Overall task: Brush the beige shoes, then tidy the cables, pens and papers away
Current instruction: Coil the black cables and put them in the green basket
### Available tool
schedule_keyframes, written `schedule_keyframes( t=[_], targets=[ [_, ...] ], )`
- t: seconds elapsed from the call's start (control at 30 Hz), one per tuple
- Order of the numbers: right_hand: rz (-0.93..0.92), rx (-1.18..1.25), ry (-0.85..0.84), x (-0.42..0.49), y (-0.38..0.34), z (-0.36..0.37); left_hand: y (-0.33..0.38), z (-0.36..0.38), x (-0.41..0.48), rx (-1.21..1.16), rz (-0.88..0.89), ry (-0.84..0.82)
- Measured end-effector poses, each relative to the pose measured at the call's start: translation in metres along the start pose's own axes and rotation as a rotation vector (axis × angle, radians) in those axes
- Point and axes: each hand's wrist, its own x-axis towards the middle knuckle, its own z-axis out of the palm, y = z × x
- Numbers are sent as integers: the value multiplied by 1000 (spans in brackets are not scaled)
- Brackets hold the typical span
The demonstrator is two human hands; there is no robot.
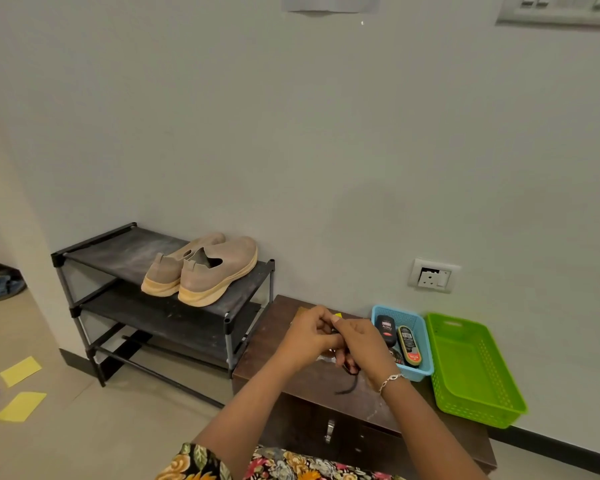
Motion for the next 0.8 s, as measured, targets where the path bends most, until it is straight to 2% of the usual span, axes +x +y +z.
schedule_keyframes(
  t=[0.43,0.57,0.8],
  targets=[
    [-39,-98,21,15,21,0,-17,3,-1,132,2,40],
    [-111,-80,0,20,39,-10,-34,5,7,22,-93,71],
    [-62,-307,37,42,85,-17,-80,35,35,85,-224,53]
  ],
)
